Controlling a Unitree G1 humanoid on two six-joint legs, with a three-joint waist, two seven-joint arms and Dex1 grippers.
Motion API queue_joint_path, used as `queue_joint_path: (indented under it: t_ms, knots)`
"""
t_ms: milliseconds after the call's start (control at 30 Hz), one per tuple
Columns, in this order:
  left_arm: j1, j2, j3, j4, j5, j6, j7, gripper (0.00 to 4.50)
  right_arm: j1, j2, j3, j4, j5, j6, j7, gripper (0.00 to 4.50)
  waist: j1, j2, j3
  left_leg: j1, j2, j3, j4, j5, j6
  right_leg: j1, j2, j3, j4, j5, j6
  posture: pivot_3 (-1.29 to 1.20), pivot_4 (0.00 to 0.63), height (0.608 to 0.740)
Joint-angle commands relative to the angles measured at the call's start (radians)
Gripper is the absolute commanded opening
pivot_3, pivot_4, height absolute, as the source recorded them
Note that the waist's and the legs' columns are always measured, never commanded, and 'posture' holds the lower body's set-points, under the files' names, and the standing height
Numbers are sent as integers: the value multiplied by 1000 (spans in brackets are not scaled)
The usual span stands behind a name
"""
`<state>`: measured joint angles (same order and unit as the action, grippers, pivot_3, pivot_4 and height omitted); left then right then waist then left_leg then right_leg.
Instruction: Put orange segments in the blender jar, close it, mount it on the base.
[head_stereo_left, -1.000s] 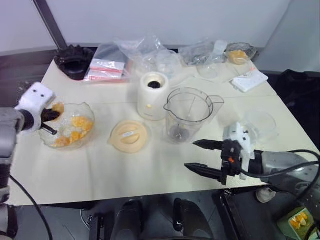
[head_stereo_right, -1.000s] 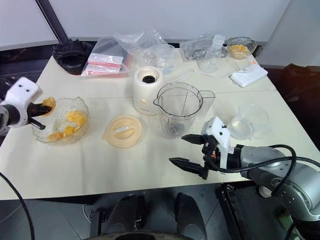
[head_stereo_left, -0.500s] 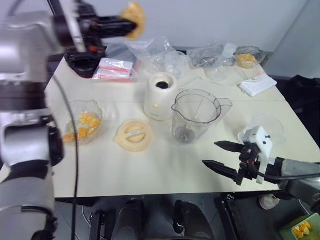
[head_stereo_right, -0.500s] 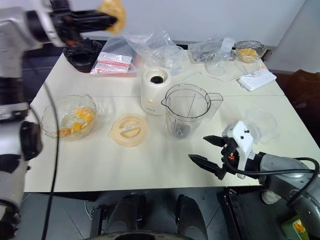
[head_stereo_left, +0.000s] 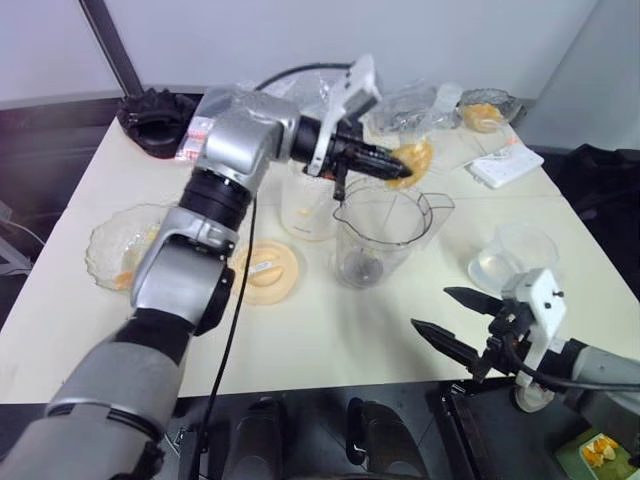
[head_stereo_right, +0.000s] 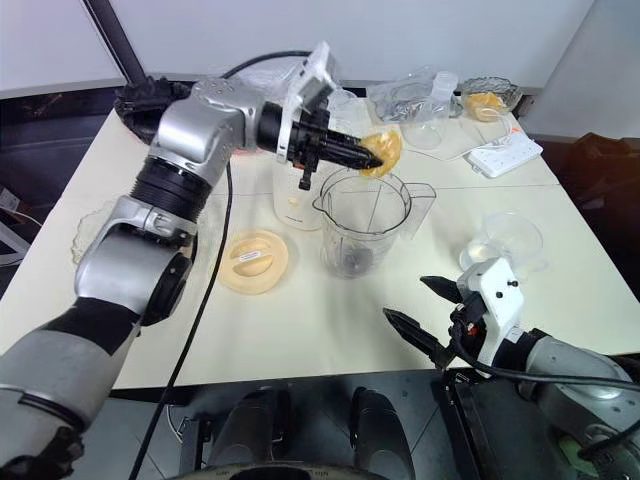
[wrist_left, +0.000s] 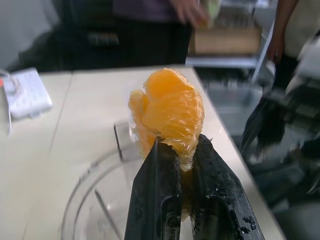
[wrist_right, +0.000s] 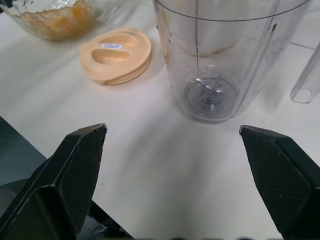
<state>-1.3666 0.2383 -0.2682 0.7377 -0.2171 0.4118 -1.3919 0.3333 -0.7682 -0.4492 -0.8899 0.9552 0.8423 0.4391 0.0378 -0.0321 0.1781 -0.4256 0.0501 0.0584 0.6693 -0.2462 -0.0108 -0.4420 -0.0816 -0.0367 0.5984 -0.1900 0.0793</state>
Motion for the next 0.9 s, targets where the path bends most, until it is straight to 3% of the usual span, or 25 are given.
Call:
queue_joint_path:
  t_ms: [33,100,200,300,500,600,900]
  knots:
    - [-5,-18,-42,52,80,-76,21,93,4,5,-37,-42,28,-21,-24,4500,1,0,0,0,0,0,0,0,0,0,0,0,0,0,0,0,150,740]
    - [-1,-25,-40,70,92,-100,19,93,2,4,-35,-44,35,-23,-33,4500,1,0,0,-1,0,0,0,0,0,0,0,0,-1,0,0,0,150,740]
    - [-3,-34,-29,96,111,-127,29,1096,-2,1,-27,-41,36,-26,-42,4500,1,0,0,-1,0,0,0,0,0,0,0,0,-1,0,0,0,150,740]
    - [-11,-33,0,91,98,-131,19,2507,4,0,-27,-36,33,-30,-42,4500,2,0,0,-1,0,0,0,0,0,0,0,0,-1,0,0,0,150,740]
    - [-13,-33,55,51,72,-115,36,2507,6,-5,-28,-10,15,-41,-32,4500,1,0,0,-1,0,0,0,0,0,0,0,0,-1,0,0,0,150,740]
    - [11,-27,149,-32,15,-103,116,2507,10,38,-4,48,-111,-92,-78,4500,1,0,0,-1,0,-1,0,0,0,0,0,0,-1,0,0,0,150,740]
    - [316,179,292,-653,-214,260,182,2507,45,287,-22,221,-445,-282,-297,4500,-11,6,-1,1,0,-1,-1,0,0,0,1,1,3,-1,1,0,150,740]
